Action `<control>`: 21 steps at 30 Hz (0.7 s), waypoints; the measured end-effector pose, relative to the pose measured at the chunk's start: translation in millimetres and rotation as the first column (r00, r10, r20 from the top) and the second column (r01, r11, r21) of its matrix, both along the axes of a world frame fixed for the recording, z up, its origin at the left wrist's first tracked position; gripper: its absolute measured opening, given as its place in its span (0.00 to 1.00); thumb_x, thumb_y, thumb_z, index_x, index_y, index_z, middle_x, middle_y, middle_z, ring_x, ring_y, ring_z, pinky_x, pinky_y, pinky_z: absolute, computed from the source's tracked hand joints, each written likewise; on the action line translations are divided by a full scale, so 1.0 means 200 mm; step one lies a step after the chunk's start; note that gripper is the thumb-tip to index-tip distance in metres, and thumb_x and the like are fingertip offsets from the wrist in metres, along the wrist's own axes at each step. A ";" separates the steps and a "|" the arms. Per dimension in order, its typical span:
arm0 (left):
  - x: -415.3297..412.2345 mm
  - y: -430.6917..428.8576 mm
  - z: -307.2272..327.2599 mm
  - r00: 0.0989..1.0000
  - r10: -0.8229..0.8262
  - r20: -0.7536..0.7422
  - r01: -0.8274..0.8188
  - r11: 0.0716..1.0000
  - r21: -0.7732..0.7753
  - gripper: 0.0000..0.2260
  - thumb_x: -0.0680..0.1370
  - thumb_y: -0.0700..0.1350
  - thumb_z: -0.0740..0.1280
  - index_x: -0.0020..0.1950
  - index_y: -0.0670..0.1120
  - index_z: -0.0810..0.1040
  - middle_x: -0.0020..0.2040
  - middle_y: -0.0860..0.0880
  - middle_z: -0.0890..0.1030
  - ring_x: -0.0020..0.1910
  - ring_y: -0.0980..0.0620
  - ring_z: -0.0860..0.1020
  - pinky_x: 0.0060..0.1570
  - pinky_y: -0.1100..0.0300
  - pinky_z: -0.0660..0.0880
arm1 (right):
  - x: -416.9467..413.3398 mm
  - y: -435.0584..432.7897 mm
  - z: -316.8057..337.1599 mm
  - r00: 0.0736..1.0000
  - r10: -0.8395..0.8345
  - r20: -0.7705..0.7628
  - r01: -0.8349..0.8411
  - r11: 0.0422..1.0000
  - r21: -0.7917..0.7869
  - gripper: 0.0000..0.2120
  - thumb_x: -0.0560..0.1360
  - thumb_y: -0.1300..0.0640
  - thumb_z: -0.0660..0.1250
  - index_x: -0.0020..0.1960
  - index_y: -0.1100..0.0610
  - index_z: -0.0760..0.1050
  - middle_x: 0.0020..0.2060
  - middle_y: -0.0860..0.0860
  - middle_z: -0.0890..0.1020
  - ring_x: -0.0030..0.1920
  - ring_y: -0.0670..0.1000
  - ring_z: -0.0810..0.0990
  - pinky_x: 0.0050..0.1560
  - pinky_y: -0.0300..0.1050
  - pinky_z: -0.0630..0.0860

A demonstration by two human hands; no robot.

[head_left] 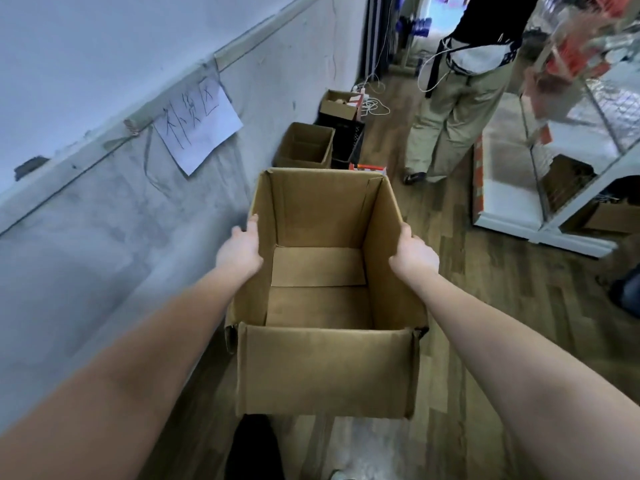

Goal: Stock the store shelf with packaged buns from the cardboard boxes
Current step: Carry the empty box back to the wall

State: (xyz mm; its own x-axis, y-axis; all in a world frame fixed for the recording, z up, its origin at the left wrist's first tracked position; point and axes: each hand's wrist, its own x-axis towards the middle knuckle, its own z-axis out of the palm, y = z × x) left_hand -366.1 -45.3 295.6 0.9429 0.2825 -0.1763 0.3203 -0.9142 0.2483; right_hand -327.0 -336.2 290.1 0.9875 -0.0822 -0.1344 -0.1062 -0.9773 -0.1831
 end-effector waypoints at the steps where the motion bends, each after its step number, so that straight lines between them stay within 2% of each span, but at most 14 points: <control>1: 0.08 0.02 -0.02 1.000 -0.014 -0.006 0.014 1.000 -0.001 0.38 0.76 0.37 0.65 0.78 0.50 0.45 0.65 0.38 0.67 0.54 0.41 0.77 0.51 0.51 0.76 | 0.06 0.02 -0.01 1.000 -0.015 -0.001 0.015 1.000 0.001 0.34 0.76 0.58 0.64 0.76 0.54 0.51 0.56 0.57 0.77 0.48 0.57 0.80 0.46 0.51 0.81; 4: 0.32 0.11 -0.07 0.998 -0.064 -0.021 0.064 0.998 -0.007 0.37 0.76 0.37 0.64 0.78 0.50 0.46 0.66 0.38 0.66 0.55 0.40 0.76 0.53 0.50 0.76 | 0.25 0.10 -0.04 0.999 -0.051 0.001 0.051 0.999 -0.008 0.34 0.76 0.59 0.65 0.77 0.54 0.51 0.57 0.57 0.77 0.49 0.57 0.80 0.45 0.48 0.80; 8: 0.69 0.28 -0.11 0.992 -0.125 -0.032 0.125 0.992 -0.007 0.37 0.76 0.38 0.65 0.78 0.50 0.46 0.67 0.37 0.66 0.57 0.39 0.76 0.55 0.49 0.74 | 0.53 0.27 -0.06 0.994 -0.108 -0.014 0.108 0.994 -0.012 0.35 0.76 0.59 0.64 0.77 0.54 0.50 0.57 0.58 0.76 0.50 0.58 0.80 0.48 0.52 0.80; 14: 1.22 0.50 -0.06 0.977 -0.203 -0.061 0.206 0.977 0.048 0.39 0.77 0.39 0.65 0.78 0.47 0.42 0.67 0.39 0.66 0.58 0.39 0.75 0.55 0.49 0.74 | 0.89 0.50 -0.05 0.976 -0.216 -0.033 0.217 0.976 0.024 0.35 0.76 0.60 0.64 0.77 0.55 0.49 0.60 0.58 0.75 0.52 0.59 0.79 0.46 0.50 0.77; 19: 1.53 0.56 -0.04 0.964 -0.264 -0.042 0.267 0.960 0.086 0.39 0.78 0.38 0.65 0.78 0.47 0.40 0.68 0.39 0.65 0.53 0.42 0.77 0.47 0.54 0.76 | 1.12 0.59 -0.08 0.964 -0.265 -0.029 0.266 0.963 0.049 0.37 0.75 0.59 0.65 0.77 0.54 0.48 0.62 0.59 0.74 0.53 0.60 0.79 0.47 0.51 0.76; 21: 1.64 0.56 -0.05 0.958 -0.281 -0.054 0.284 0.955 0.082 0.40 0.78 0.38 0.65 0.78 0.47 0.39 0.70 0.38 0.63 0.54 0.42 0.77 0.48 0.53 0.76 | 1.21 0.59 -0.10 0.958 -0.287 -0.029 0.288 0.956 0.049 0.37 0.75 0.60 0.65 0.77 0.54 0.48 0.63 0.58 0.73 0.53 0.59 0.79 0.46 0.49 0.76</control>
